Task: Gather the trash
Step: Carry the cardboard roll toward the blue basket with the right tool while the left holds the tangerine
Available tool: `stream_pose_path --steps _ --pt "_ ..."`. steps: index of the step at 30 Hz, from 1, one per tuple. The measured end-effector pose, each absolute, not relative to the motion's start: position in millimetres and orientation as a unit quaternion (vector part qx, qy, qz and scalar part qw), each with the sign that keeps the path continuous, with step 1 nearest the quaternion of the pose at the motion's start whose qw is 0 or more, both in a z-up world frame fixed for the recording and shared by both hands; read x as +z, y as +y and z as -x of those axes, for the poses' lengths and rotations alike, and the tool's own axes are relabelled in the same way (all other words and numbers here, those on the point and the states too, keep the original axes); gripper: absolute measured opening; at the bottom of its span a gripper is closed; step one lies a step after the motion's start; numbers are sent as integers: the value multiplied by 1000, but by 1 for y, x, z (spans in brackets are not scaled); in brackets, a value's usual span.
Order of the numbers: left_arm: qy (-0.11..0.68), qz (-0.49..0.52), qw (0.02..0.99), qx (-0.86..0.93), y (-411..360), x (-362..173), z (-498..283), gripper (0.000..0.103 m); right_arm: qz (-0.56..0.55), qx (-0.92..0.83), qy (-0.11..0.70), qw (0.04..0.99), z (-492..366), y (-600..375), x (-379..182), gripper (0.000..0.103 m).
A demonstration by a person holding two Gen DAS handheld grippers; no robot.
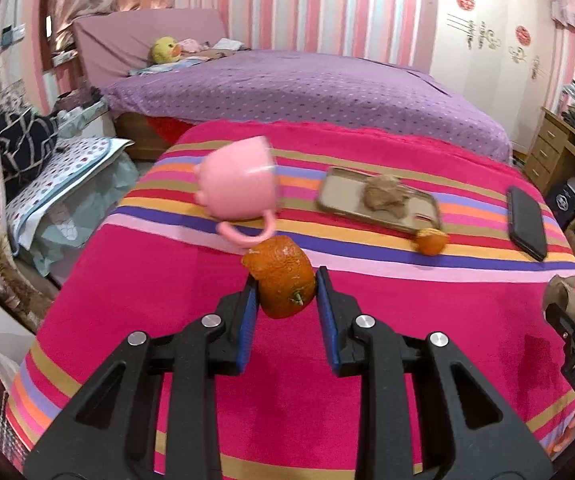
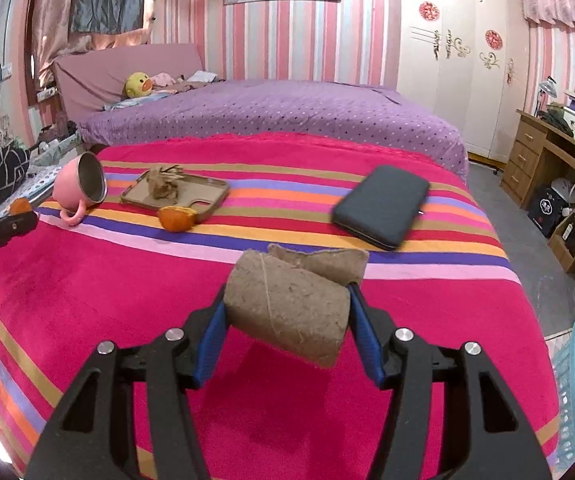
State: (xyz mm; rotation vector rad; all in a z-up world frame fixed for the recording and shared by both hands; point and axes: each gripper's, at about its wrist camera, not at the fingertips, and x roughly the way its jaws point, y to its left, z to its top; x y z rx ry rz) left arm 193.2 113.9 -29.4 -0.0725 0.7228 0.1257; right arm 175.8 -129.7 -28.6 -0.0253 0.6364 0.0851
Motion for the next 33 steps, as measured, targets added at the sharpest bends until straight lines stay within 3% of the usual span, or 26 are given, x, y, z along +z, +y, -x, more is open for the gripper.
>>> stream_pose_path --steps 33 --pt "365 14 931 -22 -62 -40 -196 27 3 -16 277 961 -139 -303 -8 56"
